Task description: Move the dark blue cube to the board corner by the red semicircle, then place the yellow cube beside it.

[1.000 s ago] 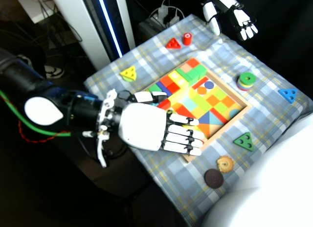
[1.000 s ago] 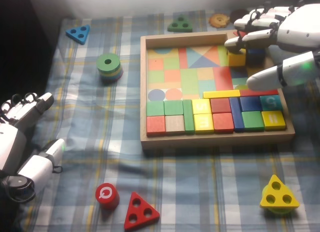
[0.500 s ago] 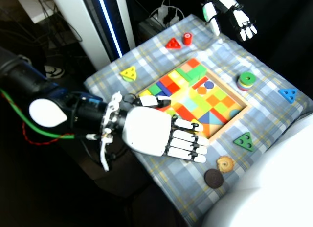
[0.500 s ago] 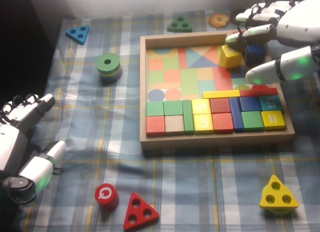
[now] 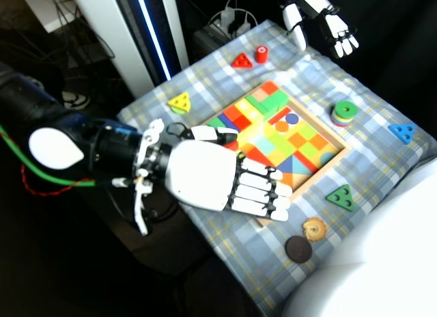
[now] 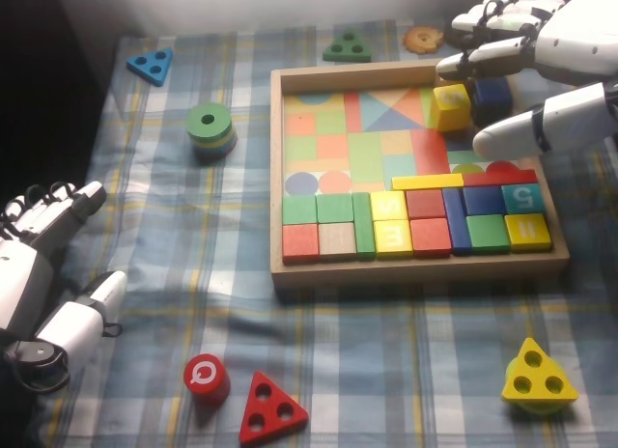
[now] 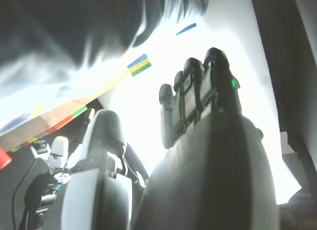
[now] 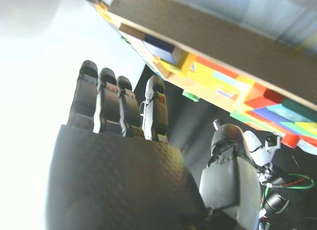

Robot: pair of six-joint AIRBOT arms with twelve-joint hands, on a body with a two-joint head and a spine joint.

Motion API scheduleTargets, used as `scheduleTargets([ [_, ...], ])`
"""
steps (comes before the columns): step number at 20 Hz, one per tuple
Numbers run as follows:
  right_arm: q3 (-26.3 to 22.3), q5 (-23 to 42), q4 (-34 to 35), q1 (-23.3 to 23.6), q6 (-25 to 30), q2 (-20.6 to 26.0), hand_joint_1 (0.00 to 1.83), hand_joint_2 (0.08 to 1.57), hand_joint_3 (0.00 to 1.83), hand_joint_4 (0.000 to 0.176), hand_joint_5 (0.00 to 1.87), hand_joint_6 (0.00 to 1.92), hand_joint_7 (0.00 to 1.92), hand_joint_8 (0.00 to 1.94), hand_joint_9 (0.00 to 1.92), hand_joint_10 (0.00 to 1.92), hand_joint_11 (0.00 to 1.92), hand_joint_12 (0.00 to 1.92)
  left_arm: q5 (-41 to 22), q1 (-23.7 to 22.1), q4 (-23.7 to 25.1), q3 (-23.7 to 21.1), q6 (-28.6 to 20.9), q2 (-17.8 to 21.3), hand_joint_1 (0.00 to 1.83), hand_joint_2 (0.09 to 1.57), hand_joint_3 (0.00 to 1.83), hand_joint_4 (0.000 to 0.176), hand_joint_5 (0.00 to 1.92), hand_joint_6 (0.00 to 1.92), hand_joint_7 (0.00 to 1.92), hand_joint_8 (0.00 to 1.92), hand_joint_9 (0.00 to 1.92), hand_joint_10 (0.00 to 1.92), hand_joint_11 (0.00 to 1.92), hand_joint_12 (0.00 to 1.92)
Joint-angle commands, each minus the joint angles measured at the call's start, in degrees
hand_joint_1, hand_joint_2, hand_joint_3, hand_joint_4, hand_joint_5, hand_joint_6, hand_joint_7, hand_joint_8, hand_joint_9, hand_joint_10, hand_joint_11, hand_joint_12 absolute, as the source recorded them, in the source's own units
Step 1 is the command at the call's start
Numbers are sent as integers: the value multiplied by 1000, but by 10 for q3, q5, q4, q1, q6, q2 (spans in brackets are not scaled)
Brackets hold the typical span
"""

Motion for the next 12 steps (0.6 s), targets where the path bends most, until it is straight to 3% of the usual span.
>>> scheduleTargets([
  [1,-3,57,26,9,-2,2,0,1019,3,112,266,4,0,0,0,0,0,0,-65,-4,25,1,-3,0,725,1393,0,0,313,3,187,2,181,12,0,0],
  [3,-9,60,26,9,-3,2,0,1030,7,101,281,9,0,0,0,0,0,0,-65,-4,25,1,-3,0,673,1406,4,7,285,0,155,0,157,1,0,0],
  [4,-12,60,26,9,-6,2,0,1008,0,125,278,6,0,0,0,0,0,0,-65,-4,25,1,-3,0,690,1405,2,0,293,4,174,7,165,4,0,0],
  [5,-12,60,26,9,-7,2,0,1008,0,125,278,6,0,0,0,0,0,0,-65,-4,25,1,-3,0,690,1405,2,0,293,4,174,7,165,4,0,0],
  [7,-12,52,24,6,-11,2,0,986,0,157,266,0,0,0,0,0,0,0,-64,-4,25,2,-3,0,718,1398,0,17,294,3,180,4,171,6,0,0],
  [9,-10,42,19,-1,-15,1,0,987,0,161,269,2,0,0,0,0,0,0,-63,-4,25,2,-3,0,706,1404,2,12,291,1,181,3,171,5,0,0],
  [10,-9,39,19,-5,-15,1,0,980,0,171,273,3,0,0,0,0,0,0,-63,-4,25,2,-3,1,745,1395,0,4,308,5,191,3,171,4,0,0],
  [11,-6,33,19,-8,-16,0,0,982,0,168,261,0,0,0,0,0,0,0,-62,-4,25,2,-3,1,734,1397,0,8,310,4,193,2,171,4,0,0],
  [12,-4,29,19,-9,-17,0,0,973,0,166,252,0,0,0,0,0,0,0,-62,-4,25,2,-3,1,731,1396,0,0,319,8,195,3,176,6,0,0],
])
